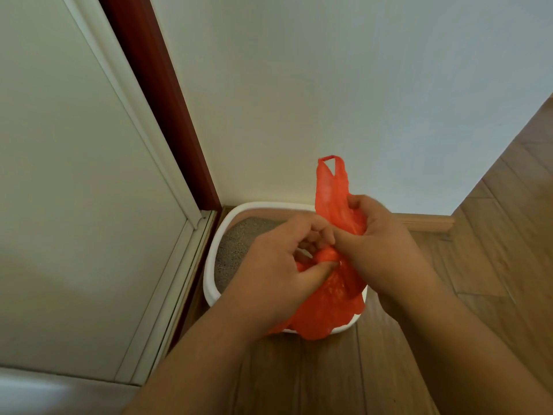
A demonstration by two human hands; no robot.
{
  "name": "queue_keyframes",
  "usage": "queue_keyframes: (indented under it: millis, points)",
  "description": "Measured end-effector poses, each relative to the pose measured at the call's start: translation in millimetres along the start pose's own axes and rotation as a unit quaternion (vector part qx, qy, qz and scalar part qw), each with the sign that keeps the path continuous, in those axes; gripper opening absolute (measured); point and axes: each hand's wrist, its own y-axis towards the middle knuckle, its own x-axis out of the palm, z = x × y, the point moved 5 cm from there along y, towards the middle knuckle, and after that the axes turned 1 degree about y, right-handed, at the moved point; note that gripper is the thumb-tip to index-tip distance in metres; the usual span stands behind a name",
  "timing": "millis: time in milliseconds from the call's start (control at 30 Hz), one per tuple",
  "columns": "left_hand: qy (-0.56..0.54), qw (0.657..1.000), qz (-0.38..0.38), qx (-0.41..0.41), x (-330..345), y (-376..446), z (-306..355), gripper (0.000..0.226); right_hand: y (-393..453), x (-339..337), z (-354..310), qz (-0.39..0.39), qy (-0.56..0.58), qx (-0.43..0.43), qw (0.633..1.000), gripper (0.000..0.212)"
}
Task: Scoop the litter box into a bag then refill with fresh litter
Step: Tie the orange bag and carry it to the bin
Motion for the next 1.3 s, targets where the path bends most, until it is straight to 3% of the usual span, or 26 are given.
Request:
queue_keyframes:
  millis: [100, 200, 267, 333, 367, 433, 500, 567, 633, 767, 933, 1067, 1200, 1300]
  points:
    - [0.008, 1.0, 0.006, 0.026, 1, 0, -2, 0.034, 0, 4, 12, -0.034, 0.115, 0.1, 0.988, 0.051]
    - [0.045, 0.998, 0.017, 0.033, -1, 0, -1, 0.039, 0, 6, 14, -0.077, 0.197, 0.125, 0.969, 0.054]
    - [0.057, 0.998, 0.031, 0.024, -4, 1, -2, 0.044, -2, 7, 10, -0.134, 0.268, 0.115, 0.947, 0.044]
    - [0.054, 0.997, 0.048, 0.012, -8, 1, -6, 0.042, -4, 6, 2, -0.18, 0.333, 0.106, 0.92, 0.02]
    - [0.051, 0.997, 0.054, 0.008, -10, 2, -8, 0.039, -5, 4, 0, -0.181, 0.345, 0.097, 0.916, 0.021]
    - [0.068, 0.996, 0.051, 0.008, -11, 3, -11, 0.036, -3, 0, -2, -0.142, 0.279, 0.055, 0.948, 0.021]
    - [0.106, 0.993, 0.042, 0.018, -10, 4, -10, 0.039, 0, -4, 0, -0.063, 0.11, -0.019, 0.992, 0.023]
    - [0.14, 0.989, 0.037, 0.018, -9, 5, -10, 0.041, 0, -4, -3, 0.004, -0.017, -0.079, 0.997, 0.022]
    - [0.168, 0.985, 0.037, 0.007, -9, 5, -11, 0.04, 0, -3, -5, 0.025, -0.064, -0.115, 0.991, 0.018]
    - [0.208, 0.977, 0.031, -0.02, -7, 7, -16, 0.031, 1, 1, -6, 0.016, -0.113, -0.15, 0.982, 0.015]
    - [0.157, 0.983, 0.031, -0.09, -8, 5, -26, 0.022, -2, 10, -6, -0.037, -0.159, -0.151, 0.975, 0.024]
    - [0.167, 0.982, 0.02, -0.091, -5, 5, -26, 0.023, 1, 7, -8, -0.063, -0.176, -0.138, 0.973, 0.012]
    - [0.148, 0.984, 0.017, -0.102, -9, 8, -21, 0.024, -2, 10, -11, -0.096, -0.185, -0.148, 0.967, 0.031]
    - [0.145, 0.981, -0.01, -0.126, -8, 7, -27, 0.021, -3, 10, -8, -0.112, -0.184, -0.15, 0.965, 0.019]
